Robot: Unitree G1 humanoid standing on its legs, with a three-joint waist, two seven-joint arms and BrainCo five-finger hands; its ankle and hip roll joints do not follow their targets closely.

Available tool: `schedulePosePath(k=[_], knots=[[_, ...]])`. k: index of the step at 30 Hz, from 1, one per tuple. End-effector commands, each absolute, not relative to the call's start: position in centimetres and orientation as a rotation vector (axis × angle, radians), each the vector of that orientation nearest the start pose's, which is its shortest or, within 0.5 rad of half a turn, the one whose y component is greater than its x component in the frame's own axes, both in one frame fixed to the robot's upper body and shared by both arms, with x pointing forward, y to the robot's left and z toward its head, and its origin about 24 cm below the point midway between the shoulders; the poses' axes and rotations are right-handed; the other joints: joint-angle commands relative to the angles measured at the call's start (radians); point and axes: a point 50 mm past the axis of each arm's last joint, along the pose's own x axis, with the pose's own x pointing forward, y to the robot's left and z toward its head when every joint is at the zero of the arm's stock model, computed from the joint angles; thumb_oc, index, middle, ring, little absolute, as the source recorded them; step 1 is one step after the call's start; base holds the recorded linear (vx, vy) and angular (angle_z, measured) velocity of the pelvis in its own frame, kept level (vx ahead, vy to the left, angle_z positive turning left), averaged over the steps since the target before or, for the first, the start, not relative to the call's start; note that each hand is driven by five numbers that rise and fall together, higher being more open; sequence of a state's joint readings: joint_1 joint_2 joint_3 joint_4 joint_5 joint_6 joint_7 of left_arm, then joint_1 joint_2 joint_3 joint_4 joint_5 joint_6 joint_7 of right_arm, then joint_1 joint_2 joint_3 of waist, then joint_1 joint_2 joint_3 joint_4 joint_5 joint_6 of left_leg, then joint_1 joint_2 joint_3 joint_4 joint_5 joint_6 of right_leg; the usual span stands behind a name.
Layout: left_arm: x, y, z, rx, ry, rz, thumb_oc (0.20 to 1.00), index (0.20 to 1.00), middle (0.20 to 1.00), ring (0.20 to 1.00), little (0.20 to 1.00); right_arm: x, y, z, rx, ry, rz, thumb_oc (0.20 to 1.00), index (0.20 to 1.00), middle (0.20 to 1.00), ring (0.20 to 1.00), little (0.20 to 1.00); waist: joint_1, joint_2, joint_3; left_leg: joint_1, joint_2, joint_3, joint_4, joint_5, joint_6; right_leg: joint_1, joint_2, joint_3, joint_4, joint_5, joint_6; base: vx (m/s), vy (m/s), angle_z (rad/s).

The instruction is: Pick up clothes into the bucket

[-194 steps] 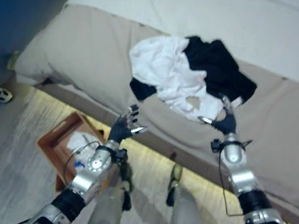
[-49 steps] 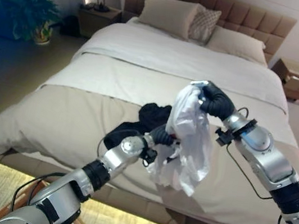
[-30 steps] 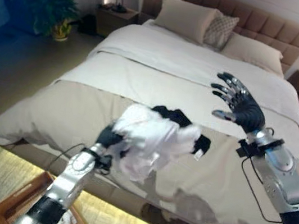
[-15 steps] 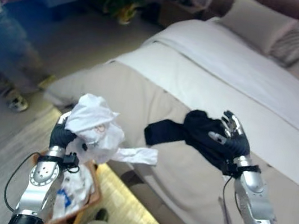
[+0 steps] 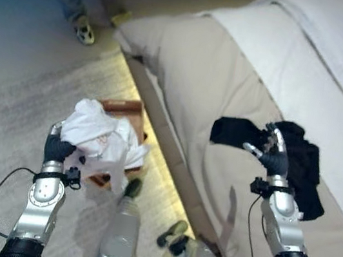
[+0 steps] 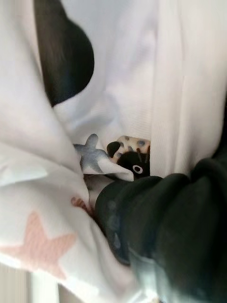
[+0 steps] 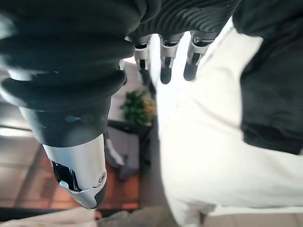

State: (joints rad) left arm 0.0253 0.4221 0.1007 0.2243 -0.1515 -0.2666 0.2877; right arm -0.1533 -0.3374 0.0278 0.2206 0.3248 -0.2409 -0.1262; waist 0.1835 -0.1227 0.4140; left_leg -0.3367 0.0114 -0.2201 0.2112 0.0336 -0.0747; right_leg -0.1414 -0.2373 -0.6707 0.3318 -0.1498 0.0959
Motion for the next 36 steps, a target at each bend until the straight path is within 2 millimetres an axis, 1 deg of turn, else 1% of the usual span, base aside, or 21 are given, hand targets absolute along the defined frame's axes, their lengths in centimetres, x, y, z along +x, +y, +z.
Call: schedulePosePath(k=[1,4,6,7,8,10,13,14,15,18,20,21,22,23,24,26,27,29,30,33,36], knots=[[25.6,28.7,8.1,0.327,-0.266,0.532,0.2,0.2,0.2,0.2,0.2,28.1,-21.7,10.5,0.0,-0.384,-0.13,1.0,1.0,1.0,1.0,1.0,-0.018,-0.006,0.003,-0.054,0.023,-0.036,0.059,-0.036,0.008,-0.032,-0.048,-0.014,0.105,0.016,0.054,-0.11,0.068,0.17],[26.7,29.2,8.8,0.316,-0.287,0.608,0.2,0.2,0.2,0.2,0.2,28.9,-20.5,11.8,0.013,-0.433,-0.093,1.0,1.0,1.0,1.0,1.0,-0.019,-0.02,0.036,-0.114,0.017,-0.027,0.11,-0.059,0.026,-0.114,-0.069,0.019,0.159,0.009,0.059,-0.1,0.069,0.09],[27.1,29.4,9.0,0.301,-0.289,0.634,0.2,0.2,0.2,0.2,0.2,29.2,-20.0,12.0,0.019,-0.443,-0.082,1.0,1.0,1.0,1.0,1.0,-0.021,-0.023,0.048,-0.137,0.017,-0.024,0.135,-0.067,0.03,-0.139,-0.079,0.029,0.182,0.007,0.061,-0.06,0.075,-0.14],[27.8,29.7,9.7,0.276,-0.315,0.678,0.2,0.2,0.2,0.2,0.2,29.8,-19.1,13.0,0.027,-0.476,-0.062,1.0,1.0,1.0,1.0,1.0,-0.024,-0.028,0.069,-0.189,0.007,-0.016,0.195,-0.09,0.038,-0.186,-0.095,0.055,0.224,-0.004,0.059,-0.04,0.066,-0.13],[27.9,29.7,9.8,0.275,-0.318,0.679,0.2,0.2,0.2,0.2,0.2,29.9,-19.1,13.1,0.027,-0.479,-0.062,1.0,1.0,1.0,1.0,1.0,-0.023,-0.03,0.069,-0.196,0.006,-0.014,0.203,-0.094,0.039,-0.193,-0.098,0.058,0.23,-0.007,0.059,-0.05,0.087,-0.15],[28.9,29.4,11.2,0.23,-0.364,0.715,0.2,0.2,0.2,0.2,0.2,30.2,-18.6,13.8,0.042,-0.508,-0.064,1.0,1.0,1.0,1.0,1.0,-0.032,-0.036,0.101,-0.273,-0.013,-0.02,0.283,-0.119,0.044,-0.242,-0.115,0.056,0.287,-0.028,0.053,-0.02,0.041,-0.16],[29.6,29.5,12.1,0.223,-0.39,0.744,0.2,0.2,0.2,0.2,0.2,30.4,-18.3,14.1,0.046,-0.521,-0.069,1.0,1.0,1.0,1.0,1.0,-0.051,-0.042,0.106,-0.328,-0.024,-0.027,0.32,-0.131,0.046,-0.288,-0.125,0.058,0.322,-0.04,0.052,0.0,0.038,0.14],[30.0,29.8,13.3,0.232,-0.426,0.767,0.2,0.2,0.2,0.2,0.2,30.6,-17.9,14.4,0.048,-0.531,-0.056,1.0,1.0,1.0,1.0,1.0,-0.065,-0.05,0.106,-0.368,-0.024,-0.028,0.344,-0.138,0.047,-0.329,-0.127,0.066,0.338,-0.044,0.05,0.0,0.045,0.16],[30.1,30.0,13.8,0.24,-0.442,0.779,0.2,0.2,0.2,0.2,0.2,30.7,-17.8,14.6,0.052,-0.536,-0.054,1.0,1.0,1.0,1.0,1.0,-0.069,-0.055,0.106,-0.387,-0.024,-0.028,0.356,-0.143,0.048,-0.345,-0.128,0.067,0.345,-0.046,0.049,0.01,0.043,0.11],[30.2,30.4,15.1,0.249,-0.484,0.802,0.2,0.2,0.2,0.2,0.2,30.7,-17.5,14.7,0.051,-0.542,-0.043,1.0,1.0,1.0,1.0,1.0,-0.075,-0.068,0.106,-0.423,-0.026,-0.03,0.375,-0.15,0.052,-0.381,-0.132,0.065,0.36,-0.054,0.044,0.0,0.0,-0.02],[30.4,30.7,16.6,0.266,-0.53,0.822,0.2,0.2,0.2,0.2,0.2,30.5,-17.5,14.5,0.048,-0.536,-0.043,1.0,1.0,1.0,1.0,1.0,-0.091,-0.075,0.106,-0.451,-0.028,-0.032,0.374,-0.15,0.053,-0.409,-0.137,0.055,0.36,-0.049,0.048,0.0,0.0,0.03],[30.4,30.7,16.6,0.266,-0.531,0.823,0.2,0.2,0.2,0.2,0.2,30.6,-17.5,14.5,0.049,-0.538,-0.043,1.0,1.0,1.0,1.0,1.0,-0.091,-0.075,0.106,-0.454,-0.029,-0.033,0.374,-0.149,0.053,-0.411,-0.138,0.055,0.361,-0.049,0.048,-0.01,0.006,0.07],[30.7,30.6,17.9,0.272,-0.572,0.827,0.2,0.2,0.2,0.2,0.2,30.5,-17.5,14.3,0.039,-0.532,-0.044,1.0,1.0,1.0,1.0,1.0,-0.101,-0.077,0.106,-0.473,-0.03,-0.032,0.368,-0.146,0.053,-0.431,-0.138,0.051,0.358,-0.05,0.048,-0.01,0.008,0.07],[30.7,30.6,17.9,0.272,-0.572,0.827,0.2,0.2,0.2,0.2,0.2,30.5,-17.5,14.3,0.039,-0.532,-0.045,1.0,1.0,1.0,1.0,1.0,-0.101,-0.078,0.106,-0.473,-0.031,-0.032,0.368,-0.146,0.053,-0.431,-0.139,0.051,0.359,-0.05,0.048,0.0,0.011,0.11],[30.7,30.7,19.2,0.29,-0.615,0.832,0.2,0.2,0.2,0.2,0.2,30.3,-17.7,13.7,0.02,-0.513,-0.049,1.0,1.0,1.0,1.0,1.0,-0.111,-0.08,0.106,-0.488,-0.029,-0.033,0.365,-0.144,0.052,-0.449,-0.141,0.047,0.36,-0.05,0.049,0.0,0.009,0.1],[30.8,30.7,19.8,0.298,-0.633,0.838,0.2,0.2,0.2,0.2,0.2,30.3,-17.7,13.7,0.014,-0.511,-0.049,1.0,1.0,1.0,1.0,1.0,-0.116,-0.083,0.106,-0.495,-0.029,-0.033,0.365,-0.143,0.053,-0.459,-0.142,0.049,0.361,-0.047,0.051,0.0,0.014,0.1],[30.8,31.0,20.7,0.326,-0.657,0.861,0.2,0.2,0.2,0.2,0.2,30.2,-17.8,13.2,0.011,-0.496,-0.052,1.0,1.0,1.0,1.0,1.0,-0.128,-0.09,0.106,-0.503,-0.023,-0.035,0.371,-0.148,0.053,-0.471,-0.144,0.05,0.364,-0.038,0.057,0.01,0.015,0.03],[30.9,31.3,21.2,0.346,-0.666,0.873,0.2,0.2,0.2,0.2,0.2,30.2,-17.7,13.1,0.015,-0.494,-0.043,1.0,1.0,1.0,1.0,1.0,-0.133,-0.098,0.106,-0.513,-0.019,-0.033,0.385,-0.154,0.055,-0.48,-0.145,0.053,0.367,-0.034,0.061,0.0,0.001,-0.02],[31.0,32.0,21.7,0.37,-0.658,0.906,0.2,0.2,0.2,0.2,0.2,29.9,-17.7,12.9,0.012,-0.488,-0.031,1.0,1.0,1.0,1.0,1.0,-0.144,-0.113,0.106,-0.525,-0.012,-0.036,0.402,-0.163,0.055,-0.49,-0.142,0.055,0.37,-0.027,0.069,0.01,0.002,-0.07],[31.3,32.4,22.1,0.377,-0.646,0.926,0.2,0.2,0.2,0.2,0.2,29.7,-17.9,12.9,0.018,-0.494,-0.021,1.0,1.0,1.0,1.0,1.0,-0.153,-0.119,0.106,-0.541,-0.014,-0.043,0.414,-0.167,0.055,-0.494,-0.145,0.045,0.376,-0.03,0.071,0.01,-0.014,-0.1],[31.6,33.6,22.3,0.433,-0.597,0.943,0.2,0.2,0.2,0.2,0.2,29.2,-18.5,13.4,0.029,-0.518,-0.007,1.0,1.0,1.0,1.0,1.0,-0.177,-0.132,0.106,-0.569,-0.014,-0.056,0.436,-0.172,0.054,-0.518,-0.142,0.043,0.395,-0.042,0.065,0.0,0.0,0.0]])
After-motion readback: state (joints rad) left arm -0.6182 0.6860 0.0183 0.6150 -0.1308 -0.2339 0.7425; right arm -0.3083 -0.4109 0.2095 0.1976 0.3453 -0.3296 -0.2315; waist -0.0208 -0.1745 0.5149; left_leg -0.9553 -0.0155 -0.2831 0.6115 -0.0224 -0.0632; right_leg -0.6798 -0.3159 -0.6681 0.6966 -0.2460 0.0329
